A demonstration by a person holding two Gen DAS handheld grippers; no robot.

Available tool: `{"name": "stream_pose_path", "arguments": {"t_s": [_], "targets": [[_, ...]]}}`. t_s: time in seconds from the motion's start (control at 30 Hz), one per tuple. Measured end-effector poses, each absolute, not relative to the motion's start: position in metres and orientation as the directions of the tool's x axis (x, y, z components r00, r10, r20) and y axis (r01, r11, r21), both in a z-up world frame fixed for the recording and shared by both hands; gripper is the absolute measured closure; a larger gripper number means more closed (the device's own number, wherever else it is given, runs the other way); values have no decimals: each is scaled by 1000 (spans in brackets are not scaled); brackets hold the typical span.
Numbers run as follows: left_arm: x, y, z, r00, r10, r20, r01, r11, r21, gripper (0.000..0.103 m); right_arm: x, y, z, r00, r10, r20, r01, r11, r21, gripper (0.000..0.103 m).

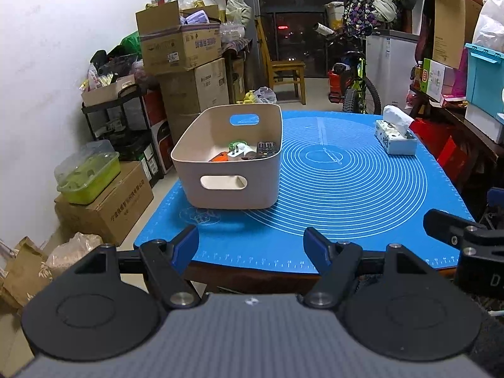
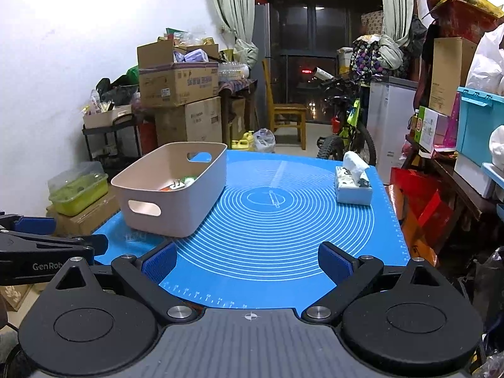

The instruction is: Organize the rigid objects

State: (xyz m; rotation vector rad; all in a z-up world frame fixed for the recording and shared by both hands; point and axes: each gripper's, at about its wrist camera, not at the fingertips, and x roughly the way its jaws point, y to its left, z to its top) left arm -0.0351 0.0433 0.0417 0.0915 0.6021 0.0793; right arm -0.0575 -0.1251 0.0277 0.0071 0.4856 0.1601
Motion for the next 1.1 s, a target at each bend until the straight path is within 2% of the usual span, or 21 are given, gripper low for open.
{"name": "stream_pose_path", "arguments": {"t_s": [1.1], "targets": [[-35, 40, 37, 807, 91, -583, -27, 993, 118, 29, -55, -128, 24, 866, 153, -477, -142, 988, 60, 7]]}}
